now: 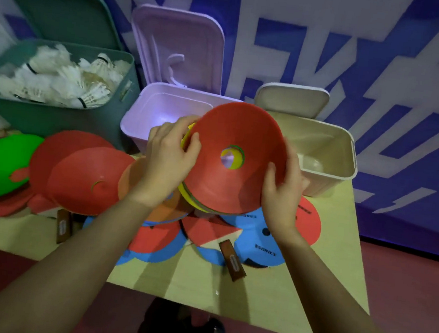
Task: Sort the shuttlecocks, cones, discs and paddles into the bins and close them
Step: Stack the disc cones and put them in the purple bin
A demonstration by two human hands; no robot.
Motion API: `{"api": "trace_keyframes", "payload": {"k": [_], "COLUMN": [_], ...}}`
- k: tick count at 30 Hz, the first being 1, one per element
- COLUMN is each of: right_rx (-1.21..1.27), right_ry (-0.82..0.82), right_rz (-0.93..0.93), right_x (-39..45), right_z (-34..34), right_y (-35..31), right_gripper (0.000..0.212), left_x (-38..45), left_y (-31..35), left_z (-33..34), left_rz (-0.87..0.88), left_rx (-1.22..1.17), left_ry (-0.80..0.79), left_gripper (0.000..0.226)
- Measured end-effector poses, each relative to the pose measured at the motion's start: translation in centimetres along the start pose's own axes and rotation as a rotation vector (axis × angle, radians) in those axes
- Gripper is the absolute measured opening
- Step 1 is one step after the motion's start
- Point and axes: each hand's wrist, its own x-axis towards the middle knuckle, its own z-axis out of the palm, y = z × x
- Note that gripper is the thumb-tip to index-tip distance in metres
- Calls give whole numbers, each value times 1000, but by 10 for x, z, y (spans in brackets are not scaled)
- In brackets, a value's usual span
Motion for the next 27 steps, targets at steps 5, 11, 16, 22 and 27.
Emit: {"api": "trace_keyframes", "payload": {"k": [5, 11, 16, 22, 27], "right_rx": [23, -94, -245, -508, -505], "right_ry": [20, 72, 71, -225, -303], "right_rz": [-126, -180, -131, 135, 11], "right_x": [42, 87, 107, 100, 87], "right_z": [42, 98, 147, 173, 163], "right_y": [-27, -35, -17, 15, 4], "right_gripper": [49, 49, 46, 44, 45], "left_x": [52, 103, 130, 126, 120], "left_y": [-27, -82, -130, -163, -160], "left_z": [-13, -1, 31, 54, 42], "left_rz": [29, 60, 88, 48, 224], "left_rx": [99, 88, 118, 285, 288], "left_ry": [94, 77, -24, -411, -404], "left_gripper": [27, 30, 35, 39, 47]}}
